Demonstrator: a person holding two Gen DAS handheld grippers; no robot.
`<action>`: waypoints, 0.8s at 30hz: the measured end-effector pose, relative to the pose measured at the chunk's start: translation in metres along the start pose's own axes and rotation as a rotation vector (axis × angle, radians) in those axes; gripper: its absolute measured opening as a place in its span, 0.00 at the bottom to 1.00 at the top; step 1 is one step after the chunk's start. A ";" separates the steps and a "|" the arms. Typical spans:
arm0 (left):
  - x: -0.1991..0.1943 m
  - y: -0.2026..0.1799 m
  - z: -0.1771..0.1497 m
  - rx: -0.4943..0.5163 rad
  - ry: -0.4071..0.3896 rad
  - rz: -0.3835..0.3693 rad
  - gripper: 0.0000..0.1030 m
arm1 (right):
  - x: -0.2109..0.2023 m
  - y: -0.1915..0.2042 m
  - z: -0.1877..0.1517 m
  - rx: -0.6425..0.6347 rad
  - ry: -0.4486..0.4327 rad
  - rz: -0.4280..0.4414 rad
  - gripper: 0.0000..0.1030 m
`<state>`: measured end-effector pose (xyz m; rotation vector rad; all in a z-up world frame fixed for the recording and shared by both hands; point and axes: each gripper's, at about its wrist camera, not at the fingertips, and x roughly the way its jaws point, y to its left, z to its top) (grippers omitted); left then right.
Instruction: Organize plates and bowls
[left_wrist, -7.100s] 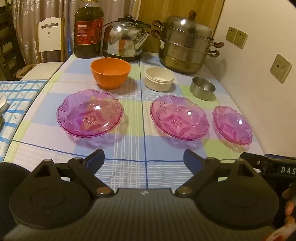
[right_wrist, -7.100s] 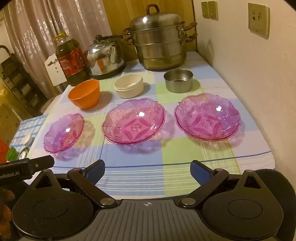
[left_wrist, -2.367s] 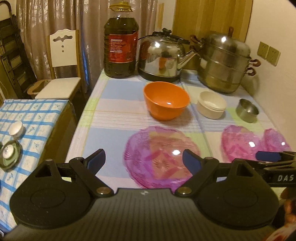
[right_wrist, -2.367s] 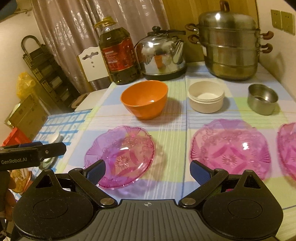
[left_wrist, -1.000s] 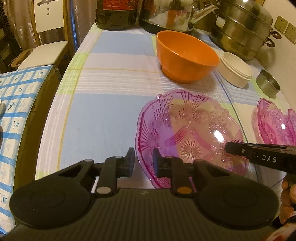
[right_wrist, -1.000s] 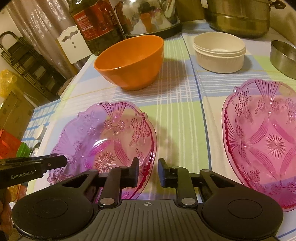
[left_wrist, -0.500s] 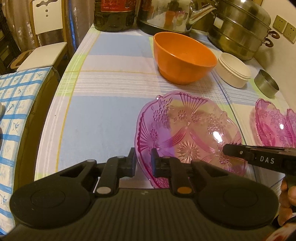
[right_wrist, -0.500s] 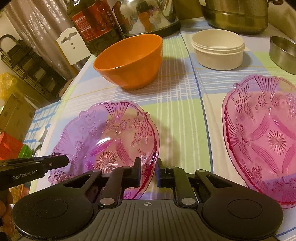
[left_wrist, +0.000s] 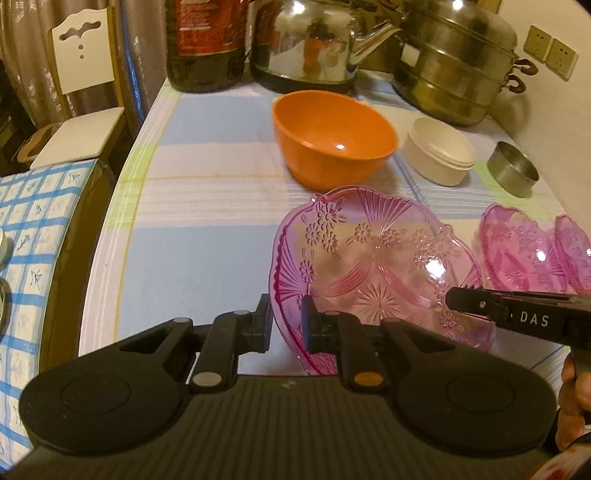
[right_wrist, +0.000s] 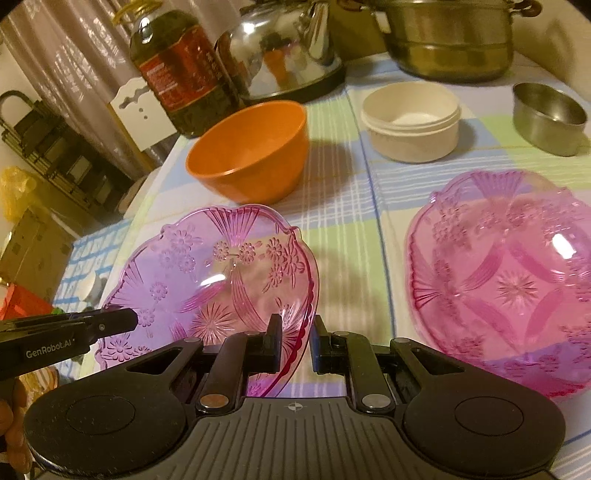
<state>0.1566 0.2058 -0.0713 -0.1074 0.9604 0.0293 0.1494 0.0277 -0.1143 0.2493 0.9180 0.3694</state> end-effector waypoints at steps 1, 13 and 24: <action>-0.003 -0.004 0.002 0.005 -0.004 -0.002 0.13 | -0.005 -0.001 0.000 0.003 -0.007 -0.002 0.15; -0.023 -0.059 0.020 0.098 -0.032 -0.032 0.13 | -0.058 -0.030 0.004 0.061 -0.073 -0.030 0.15; -0.031 -0.117 0.031 0.159 -0.057 -0.093 0.13 | -0.109 -0.070 0.003 0.122 -0.144 -0.074 0.15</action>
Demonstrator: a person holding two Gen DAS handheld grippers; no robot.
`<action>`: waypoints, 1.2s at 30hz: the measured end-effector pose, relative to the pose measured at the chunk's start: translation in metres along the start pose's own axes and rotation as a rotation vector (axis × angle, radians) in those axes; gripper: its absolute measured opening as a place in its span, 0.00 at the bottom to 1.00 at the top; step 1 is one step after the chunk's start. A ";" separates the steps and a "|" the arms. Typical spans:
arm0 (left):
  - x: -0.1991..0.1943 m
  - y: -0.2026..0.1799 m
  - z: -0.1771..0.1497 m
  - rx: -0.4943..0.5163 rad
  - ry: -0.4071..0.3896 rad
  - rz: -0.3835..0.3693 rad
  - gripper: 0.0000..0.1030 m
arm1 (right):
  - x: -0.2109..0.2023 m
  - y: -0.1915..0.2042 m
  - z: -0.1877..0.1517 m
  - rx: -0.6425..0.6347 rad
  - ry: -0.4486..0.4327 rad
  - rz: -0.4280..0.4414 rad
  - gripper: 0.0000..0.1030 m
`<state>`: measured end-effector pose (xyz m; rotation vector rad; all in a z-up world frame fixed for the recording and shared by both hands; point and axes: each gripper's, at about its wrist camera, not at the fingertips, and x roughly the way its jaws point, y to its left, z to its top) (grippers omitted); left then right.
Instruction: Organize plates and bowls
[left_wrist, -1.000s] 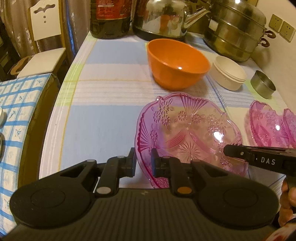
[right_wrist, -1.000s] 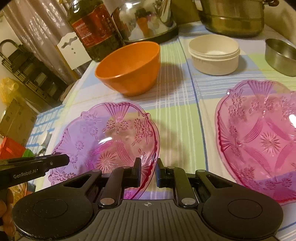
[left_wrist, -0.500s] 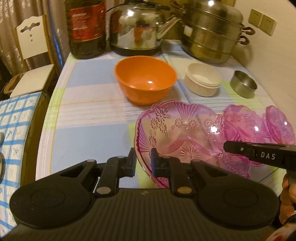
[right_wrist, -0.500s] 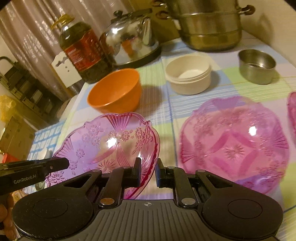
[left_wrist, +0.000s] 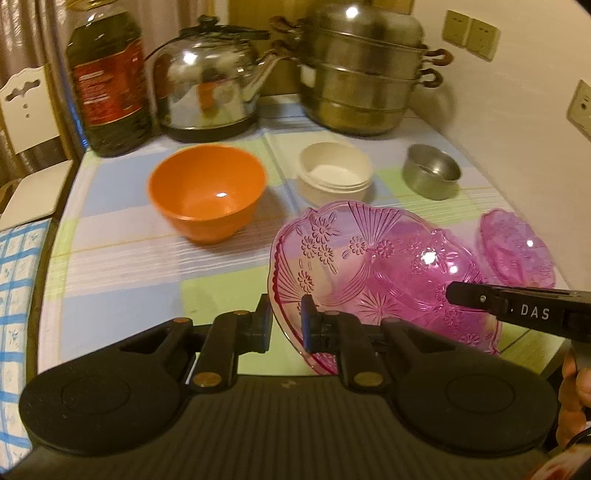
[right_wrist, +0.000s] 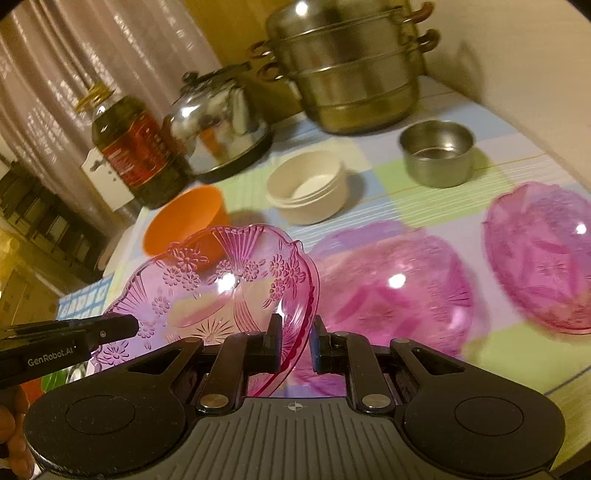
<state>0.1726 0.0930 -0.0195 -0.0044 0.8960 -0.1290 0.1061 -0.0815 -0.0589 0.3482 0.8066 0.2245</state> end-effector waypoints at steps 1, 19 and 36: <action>0.000 -0.006 0.002 0.005 -0.002 -0.008 0.13 | -0.003 -0.004 0.002 0.005 -0.006 -0.005 0.15; 0.033 -0.133 0.035 0.127 -0.014 -0.165 0.13 | -0.067 -0.108 0.017 0.111 -0.101 -0.158 0.15; 0.087 -0.227 0.052 0.178 0.008 -0.275 0.12 | -0.087 -0.198 0.029 0.144 -0.154 -0.282 0.15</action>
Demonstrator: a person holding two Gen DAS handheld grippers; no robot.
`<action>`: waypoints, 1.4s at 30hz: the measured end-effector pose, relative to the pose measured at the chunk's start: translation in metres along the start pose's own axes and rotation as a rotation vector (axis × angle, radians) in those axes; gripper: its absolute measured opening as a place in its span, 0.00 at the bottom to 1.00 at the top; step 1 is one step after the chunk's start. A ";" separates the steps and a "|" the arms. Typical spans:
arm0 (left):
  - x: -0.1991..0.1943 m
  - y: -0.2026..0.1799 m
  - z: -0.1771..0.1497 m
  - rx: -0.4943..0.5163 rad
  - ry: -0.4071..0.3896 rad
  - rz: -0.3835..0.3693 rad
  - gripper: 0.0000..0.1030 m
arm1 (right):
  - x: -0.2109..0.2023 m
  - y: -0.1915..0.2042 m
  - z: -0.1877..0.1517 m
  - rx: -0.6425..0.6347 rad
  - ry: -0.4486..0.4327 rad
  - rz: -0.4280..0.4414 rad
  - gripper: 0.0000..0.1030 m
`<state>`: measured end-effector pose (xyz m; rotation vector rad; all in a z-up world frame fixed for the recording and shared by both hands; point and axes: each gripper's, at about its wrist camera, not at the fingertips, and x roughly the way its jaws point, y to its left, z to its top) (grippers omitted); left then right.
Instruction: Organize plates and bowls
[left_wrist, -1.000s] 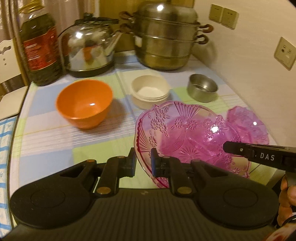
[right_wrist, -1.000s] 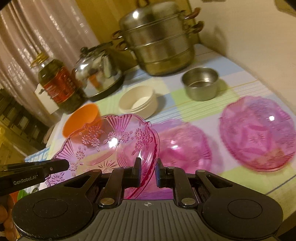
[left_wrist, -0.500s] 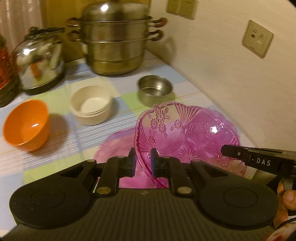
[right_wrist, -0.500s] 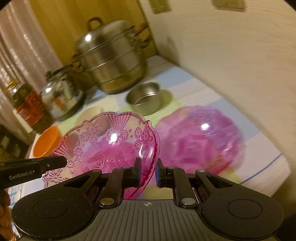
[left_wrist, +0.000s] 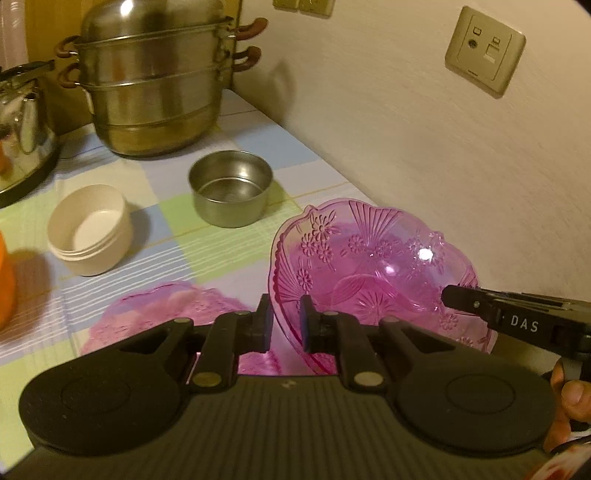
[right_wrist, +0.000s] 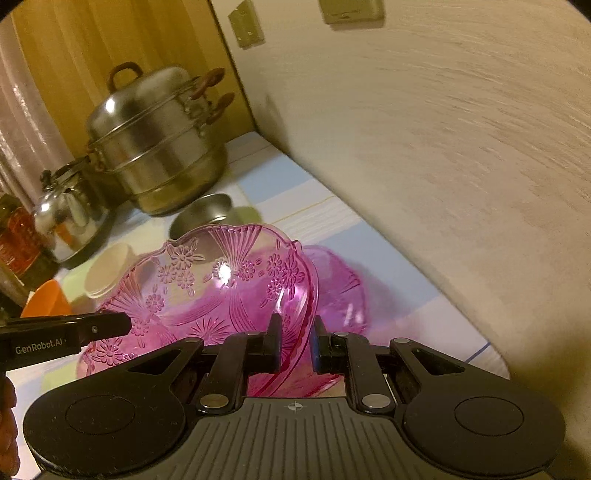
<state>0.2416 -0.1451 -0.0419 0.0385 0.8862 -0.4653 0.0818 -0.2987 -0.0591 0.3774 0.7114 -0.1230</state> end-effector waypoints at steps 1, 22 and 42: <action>0.004 -0.002 0.001 0.001 0.003 -0.003 0.12 | 0.002 -0.003 0.001 -0.002 0.000 -0.004 0.15; 0.062 -0.014 0.001 -0.012 0.054 0.020 0.13 | 0.053 -0.028 0.004 -0.062 0.023 -0.058 0.15; 0.076 -0.023 -0.002 0.071 0.057 0.068 0.19 | 0.062 -0.019 0.000 -0.148 -0.011 -0.103 0.21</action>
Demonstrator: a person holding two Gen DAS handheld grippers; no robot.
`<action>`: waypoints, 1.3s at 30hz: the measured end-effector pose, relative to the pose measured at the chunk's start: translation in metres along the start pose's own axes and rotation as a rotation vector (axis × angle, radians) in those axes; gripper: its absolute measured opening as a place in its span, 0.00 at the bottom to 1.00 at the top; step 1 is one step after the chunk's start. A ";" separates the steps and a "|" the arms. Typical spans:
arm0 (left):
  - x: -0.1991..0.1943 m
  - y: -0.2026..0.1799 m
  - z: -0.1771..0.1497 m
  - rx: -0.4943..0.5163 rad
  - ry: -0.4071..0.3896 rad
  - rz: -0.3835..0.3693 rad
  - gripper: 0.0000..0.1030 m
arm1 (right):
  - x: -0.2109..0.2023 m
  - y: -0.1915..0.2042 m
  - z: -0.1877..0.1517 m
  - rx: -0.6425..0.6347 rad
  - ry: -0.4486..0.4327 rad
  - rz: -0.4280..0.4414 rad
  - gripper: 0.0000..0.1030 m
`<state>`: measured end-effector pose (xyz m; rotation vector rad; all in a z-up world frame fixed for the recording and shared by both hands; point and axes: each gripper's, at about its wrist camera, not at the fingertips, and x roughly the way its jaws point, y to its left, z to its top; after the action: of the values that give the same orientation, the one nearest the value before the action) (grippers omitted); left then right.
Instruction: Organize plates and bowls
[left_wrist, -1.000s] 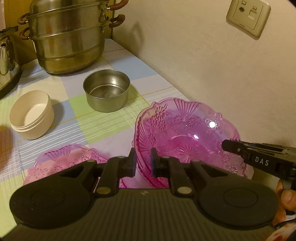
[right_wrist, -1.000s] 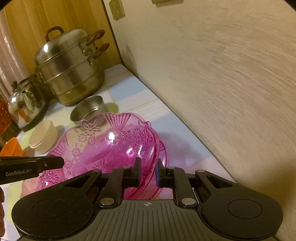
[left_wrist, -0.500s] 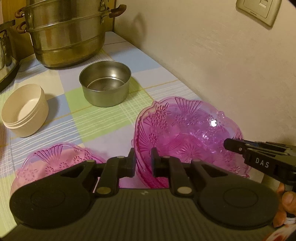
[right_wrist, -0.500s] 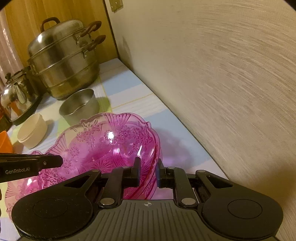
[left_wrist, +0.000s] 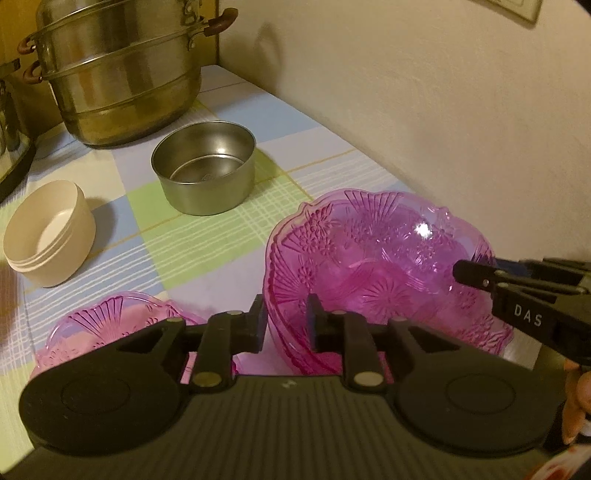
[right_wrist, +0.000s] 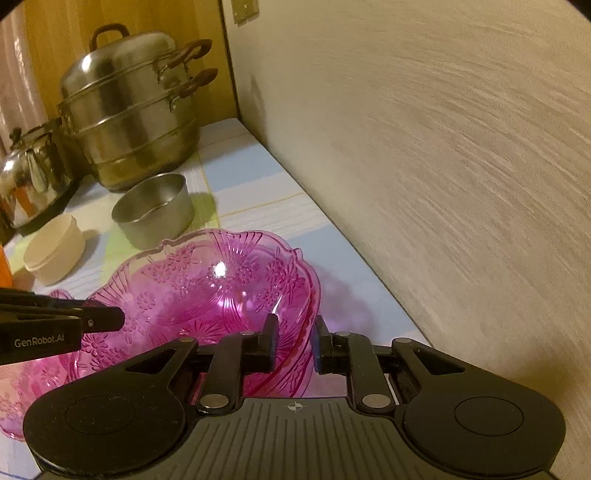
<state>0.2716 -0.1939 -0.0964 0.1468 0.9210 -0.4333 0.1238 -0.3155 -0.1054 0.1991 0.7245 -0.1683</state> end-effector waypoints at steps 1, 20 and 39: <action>0.000 0.001 0.000 -0.003 -0.001 -0.001 0.19 | 0.001 0.001 0.001 -0.007 -0.001 0.004 0.24; -0.014 0.018 -0.006 -0.084 -0.027 -0.031 0.22 | -0.010 -0.011 0.003 0.095 -0.048 0.039 0.51; -0.100 0.056 -0.039 -0.196 -0.124 0.021 0.26 | -0.059 0.038 -0.012 0.054 -0.068 0.166 0.51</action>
<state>0.2138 -0.1014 -0.0435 -0.0489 0.8335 -0.3266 0.0808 -0.2709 -0.0702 0.3024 0.6327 -0.0362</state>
